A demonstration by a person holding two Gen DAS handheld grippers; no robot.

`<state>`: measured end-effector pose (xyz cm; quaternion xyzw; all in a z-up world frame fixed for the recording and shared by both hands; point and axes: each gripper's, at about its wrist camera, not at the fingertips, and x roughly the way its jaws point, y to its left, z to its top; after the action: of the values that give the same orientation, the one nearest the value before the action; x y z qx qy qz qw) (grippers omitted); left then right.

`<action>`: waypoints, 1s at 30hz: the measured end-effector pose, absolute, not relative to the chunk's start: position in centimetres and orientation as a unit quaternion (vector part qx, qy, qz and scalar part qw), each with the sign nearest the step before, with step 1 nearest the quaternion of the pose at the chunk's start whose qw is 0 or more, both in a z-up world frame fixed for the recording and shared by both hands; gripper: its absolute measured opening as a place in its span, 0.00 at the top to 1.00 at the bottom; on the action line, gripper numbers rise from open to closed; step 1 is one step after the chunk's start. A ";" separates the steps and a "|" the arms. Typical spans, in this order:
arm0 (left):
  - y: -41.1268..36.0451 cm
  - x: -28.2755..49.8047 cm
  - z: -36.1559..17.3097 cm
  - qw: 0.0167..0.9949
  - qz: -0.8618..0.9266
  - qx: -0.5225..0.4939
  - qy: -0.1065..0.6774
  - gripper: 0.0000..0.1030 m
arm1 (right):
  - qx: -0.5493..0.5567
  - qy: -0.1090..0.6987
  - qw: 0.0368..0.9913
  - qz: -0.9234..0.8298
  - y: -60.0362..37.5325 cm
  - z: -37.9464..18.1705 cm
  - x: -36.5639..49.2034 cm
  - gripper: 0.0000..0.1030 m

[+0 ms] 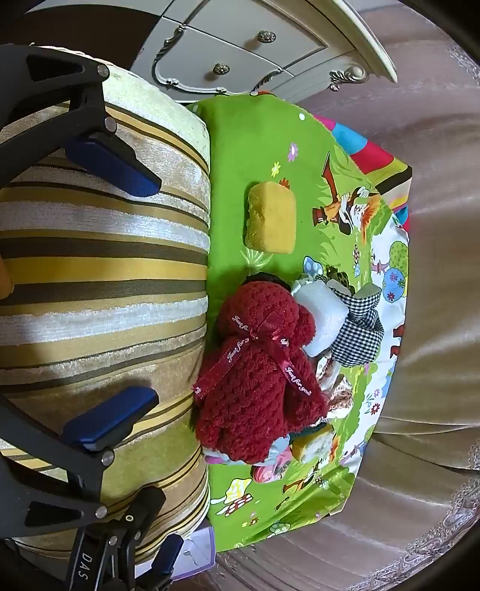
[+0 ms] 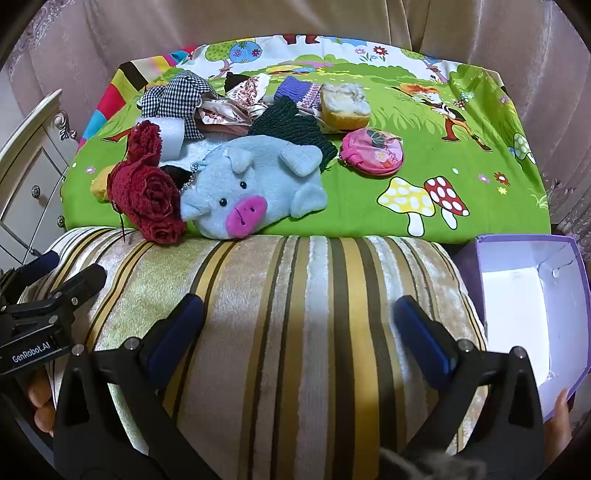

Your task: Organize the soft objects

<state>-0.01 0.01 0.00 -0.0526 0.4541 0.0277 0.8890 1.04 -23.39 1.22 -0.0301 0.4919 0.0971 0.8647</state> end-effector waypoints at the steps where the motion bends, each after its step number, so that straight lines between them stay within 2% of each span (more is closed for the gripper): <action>1: 0.0 0.0 0.0 0.888 0.030 -0.049 0.457 0.00 | -0.028 0.493 0.864 0.098 -23.4 1.2 1.0 0.00; 30: 0.0 0.0 0.0 0.888 0.030 -0.048 0.456 0.00 | -0.028 0.492 0.865 0.098 -23.4 1.2 1.0 0.00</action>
<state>0.02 -0.02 0.00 -0.0480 0.4561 0.0301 0.8881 1.05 -23.39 1.24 -0.0280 0.4919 0.0982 0.8646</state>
